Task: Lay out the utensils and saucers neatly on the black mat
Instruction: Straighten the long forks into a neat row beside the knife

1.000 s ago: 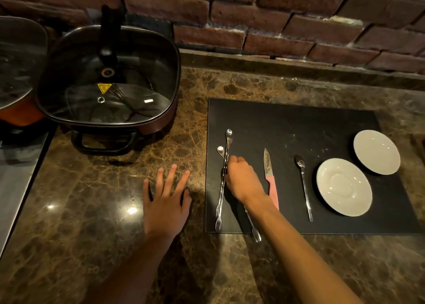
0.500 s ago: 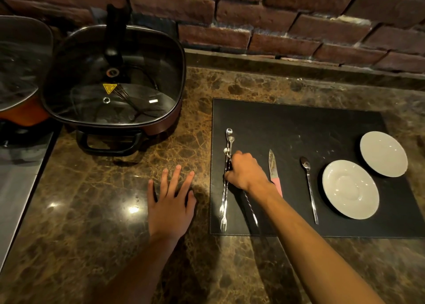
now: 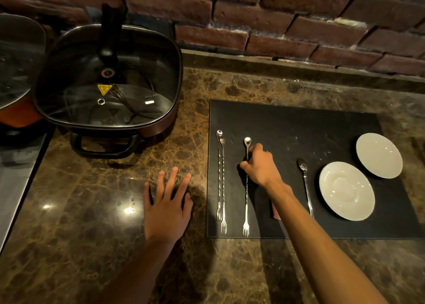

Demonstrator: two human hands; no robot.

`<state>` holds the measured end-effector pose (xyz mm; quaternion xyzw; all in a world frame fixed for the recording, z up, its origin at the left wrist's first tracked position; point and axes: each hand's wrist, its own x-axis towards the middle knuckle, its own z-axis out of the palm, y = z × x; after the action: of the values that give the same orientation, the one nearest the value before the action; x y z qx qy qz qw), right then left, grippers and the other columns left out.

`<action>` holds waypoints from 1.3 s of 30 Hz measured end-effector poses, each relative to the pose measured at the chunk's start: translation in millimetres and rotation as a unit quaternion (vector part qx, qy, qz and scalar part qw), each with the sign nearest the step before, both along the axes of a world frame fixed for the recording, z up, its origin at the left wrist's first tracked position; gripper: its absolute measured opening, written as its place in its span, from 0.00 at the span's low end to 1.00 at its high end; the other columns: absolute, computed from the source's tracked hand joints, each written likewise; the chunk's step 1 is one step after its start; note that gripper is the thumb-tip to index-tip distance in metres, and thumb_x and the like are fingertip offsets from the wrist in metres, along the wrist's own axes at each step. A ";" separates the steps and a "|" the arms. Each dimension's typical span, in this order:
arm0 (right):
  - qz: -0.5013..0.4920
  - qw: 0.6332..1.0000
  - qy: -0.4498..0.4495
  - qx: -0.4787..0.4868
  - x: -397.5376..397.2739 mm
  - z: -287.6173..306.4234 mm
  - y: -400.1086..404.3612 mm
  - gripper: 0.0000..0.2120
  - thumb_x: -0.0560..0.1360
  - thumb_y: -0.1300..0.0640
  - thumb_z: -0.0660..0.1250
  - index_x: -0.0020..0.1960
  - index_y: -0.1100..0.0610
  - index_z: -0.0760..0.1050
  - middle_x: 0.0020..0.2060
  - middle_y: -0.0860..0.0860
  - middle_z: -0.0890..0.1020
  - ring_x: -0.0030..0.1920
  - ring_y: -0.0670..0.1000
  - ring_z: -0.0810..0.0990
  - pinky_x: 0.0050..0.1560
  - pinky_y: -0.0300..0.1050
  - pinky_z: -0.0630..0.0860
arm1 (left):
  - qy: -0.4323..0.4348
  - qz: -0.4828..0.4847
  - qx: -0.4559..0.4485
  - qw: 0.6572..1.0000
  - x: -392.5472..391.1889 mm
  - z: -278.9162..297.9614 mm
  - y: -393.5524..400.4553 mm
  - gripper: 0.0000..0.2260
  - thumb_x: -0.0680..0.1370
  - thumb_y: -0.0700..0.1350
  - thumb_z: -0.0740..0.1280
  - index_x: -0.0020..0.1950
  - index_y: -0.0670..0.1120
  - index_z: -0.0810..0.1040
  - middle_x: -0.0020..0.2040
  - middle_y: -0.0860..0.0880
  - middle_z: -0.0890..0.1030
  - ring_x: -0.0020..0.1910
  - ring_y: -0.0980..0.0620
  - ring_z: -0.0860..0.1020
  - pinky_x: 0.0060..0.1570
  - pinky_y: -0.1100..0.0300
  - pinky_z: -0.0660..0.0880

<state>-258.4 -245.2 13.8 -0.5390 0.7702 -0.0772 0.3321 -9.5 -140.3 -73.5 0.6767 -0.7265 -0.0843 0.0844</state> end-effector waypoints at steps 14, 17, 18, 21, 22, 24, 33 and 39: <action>0.007 0.994 0.081 -0.078 15.1 -9.8 48.6 0.09 0.80 0.59 0.64 0.56 0.63 0.75 0.52 0.60 0.80 0.50 0.60 0.80 0.45 0.45 0.71 | -0.005 0.005 0.017 1.000 0.6 -2.0 0.2 0.25 0.84 0.57 0.49 0.83 0.60 0.60 0.85 0.52 0.56 0.85 0.46 0.53 0.79 0.33 0.53; -0.014 0.992 0.083 -0.090 18.9 -10.5 55.0 0.08 0.80 0.63 0.62 0.56 0.64 0.75 0.52 0.60 0.81 0.50 0.59 0.81 0.48 0.50 0.76 | -0.005 0.004 0.011 1.000 0.6 -1.3 0.7 0.25 0.84 0.56 0.51 0.82 0.59 0.61 0.85 0.51 0.58 0.84 0.45 0.55 0.79 0.33 0.54; -0.018 0.993 0.080 -0.090 18.9 -10.3 55.1 0.08 0.80 0.64 0.62 0.57 0.64 0.75 0.53 0.60 0.81 0.50 0.60 0.81 0.50 0.51 0.77 | -0.006 0.004 0.009 1.000 0.5 -1.1 0.6 0.25 0.84 0.56 0.51 0.82 0.59 0.61 0.85 0.51 0.59 0.84 0.44 0.56 0.79 0.33 0.54; -0.025 0.992 0.078 -0.094 17.1 -9.7 53.7 0.08 0.80 0.64 0.61 0.57 0.64 0.76 0.52 0.60 0.81 0.50 0.59 0.81 0.49 0.50 0.77 | -0.007 0.003 0.006 1.000 0.6 -1.4 0.7 0.25 0.84 0.56 0.51 0.82 0.59 0.61 0.85 0.51 0.59 0.84 0.45 0.56 0.79 0.33 0.54; -0.026 0.992 0.074 -0.095 16.2 -9.5 53.0 0.08 0.80 0.64 0.61 0.56 0.64 0.76 0.52 0.60 0.81 0.50 0.59 0.81 0.49 0.49 0.76 | -0.007 0.003 0.005 1.000 0.7 -1.8 0.8 0.25 0.84 0.56 0.51 0.82 0.59 0.61 0.85 0.51 0.58 0.84 0.45 0.56 0.79 0.33 0.54; -0.026 0.993 0.063 -0.097 14.2 -9.6 51.7 0.08 0.81 0.63 0.61 0.56 0.65 0.76 0.51 0.61 0.81 0.50 0.59 0.80 0.48 0.48 0.75 | -0.006 0.003 0.006 1.000 0.8 -2.8 0.3 0.25 0.84 0.56 0.50 0.82 0.59 0.60 0.85 0.51 0.58 0.84 0.45 0.56 0.79 0.33 0.53; -0.005 0.989 0.019 -0.145 32.0 -16.6 57.1 0.04 0.79 0.57 0.65 0.50 0.57 0.76 0.44 0.51 0.79 0.46 0.52 0.77 0.46 0.44 0.69 | 0.000 0.005 0.009 1.000 0.9 -4.2 0.2 0.25 0.84 0.56 0.49 0.82 0.60 0.59 0.85 0.52 0.56 0.84 0.45 0.54 0.80 0.33 0.52; 0.046 0.990 0.007 -0.134 64.6 -17.5 51.8 0.06 0.79 0.61 0.62 0.55 0.58 0.75 0.50 0.55 0.79 0.49 0.54 0.77 0.49 0.44 0.70 | 0.000 0.006 0.010 1.000 0.5 -3.9 0.2 0.25 0.84 0.57 0.48 0.83 0.60 0.58 0.85 0.52 0.56 0.84 0.46 0.53 0.80 0.34 0.51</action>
<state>-193.8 -193.4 -3.7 -0.6138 0.7299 -0.1602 0.2546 -9.0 -140.2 -77.4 0.6819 -0.7216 -0.0908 0.0780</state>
